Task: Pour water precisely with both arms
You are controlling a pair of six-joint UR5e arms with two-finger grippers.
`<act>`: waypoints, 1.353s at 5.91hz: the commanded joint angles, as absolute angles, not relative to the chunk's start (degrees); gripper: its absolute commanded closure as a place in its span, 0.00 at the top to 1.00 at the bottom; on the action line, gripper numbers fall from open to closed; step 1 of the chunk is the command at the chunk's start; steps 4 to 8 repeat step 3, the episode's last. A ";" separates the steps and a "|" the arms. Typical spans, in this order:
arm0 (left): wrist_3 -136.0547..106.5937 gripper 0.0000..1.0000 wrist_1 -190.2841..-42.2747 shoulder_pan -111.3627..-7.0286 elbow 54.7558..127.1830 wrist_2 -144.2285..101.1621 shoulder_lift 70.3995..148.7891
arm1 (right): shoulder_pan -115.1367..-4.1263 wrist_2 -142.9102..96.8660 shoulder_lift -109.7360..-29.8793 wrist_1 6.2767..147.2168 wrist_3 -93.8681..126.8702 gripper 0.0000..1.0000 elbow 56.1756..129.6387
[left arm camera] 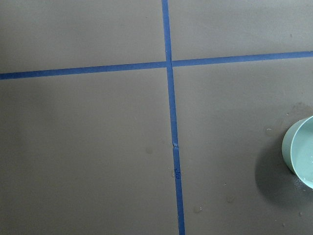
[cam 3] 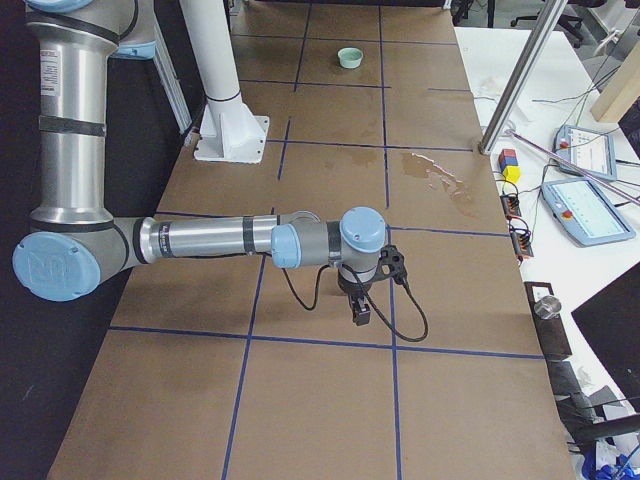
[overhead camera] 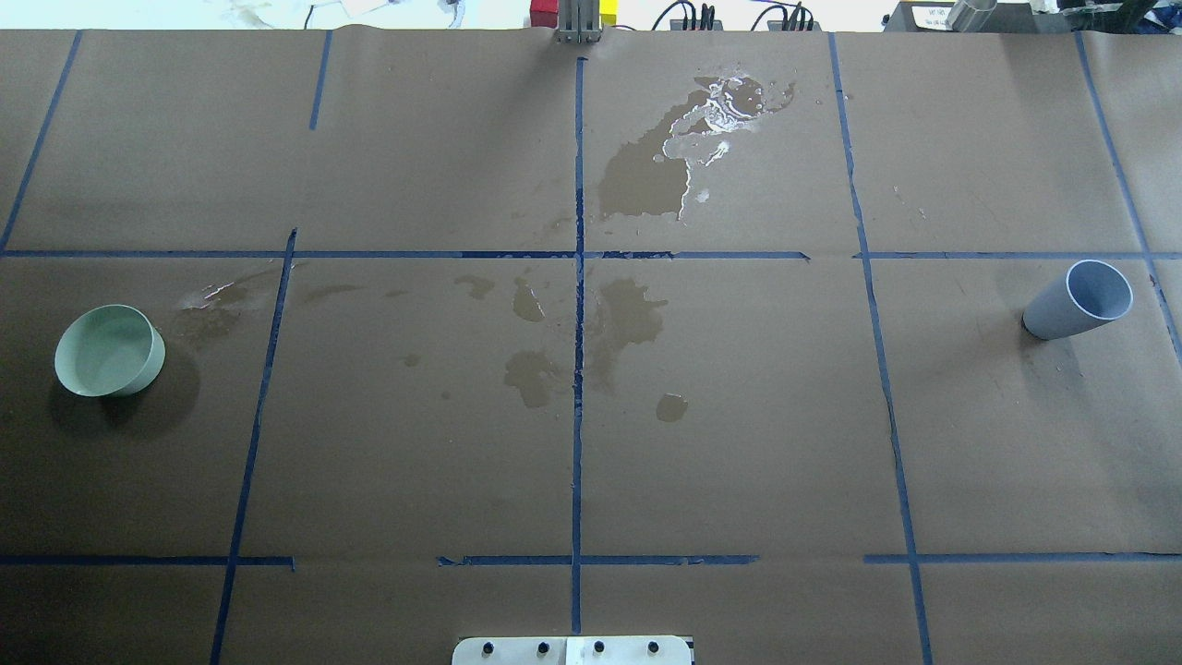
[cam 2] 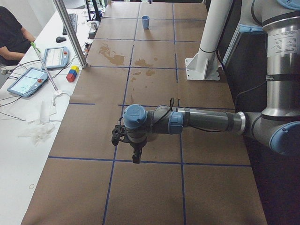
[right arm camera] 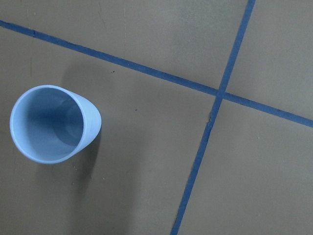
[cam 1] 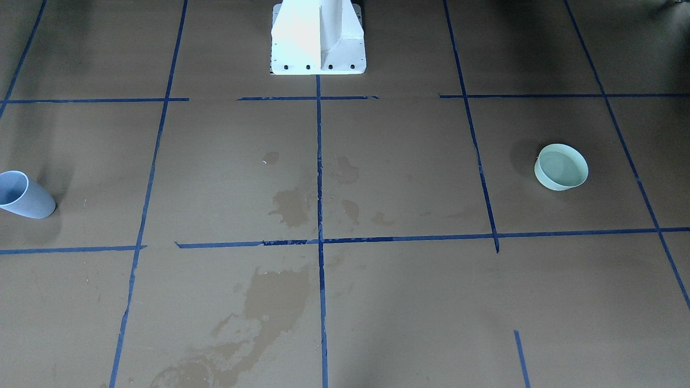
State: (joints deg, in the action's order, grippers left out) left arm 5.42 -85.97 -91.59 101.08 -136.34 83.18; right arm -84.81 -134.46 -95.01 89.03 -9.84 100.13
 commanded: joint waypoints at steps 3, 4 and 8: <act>5.54 1.00 -85.34 -91.58 102.04 -136.41 83.06 | -84.81 -134.39 -94.92 88.95 -9.84 1.00 100.11; 5.54 1.00 -85.34 -91.58 102.04 -136.41 83.06 | -84.81 -134.39 -94.92 88.95 -9.84 1.00 100.11; 5.54 1.00 -85.34 -91.58 102.04 -136.41 83.06 | -84.81 -134.39 -94.92 88.95 -9.84 1.00 100.11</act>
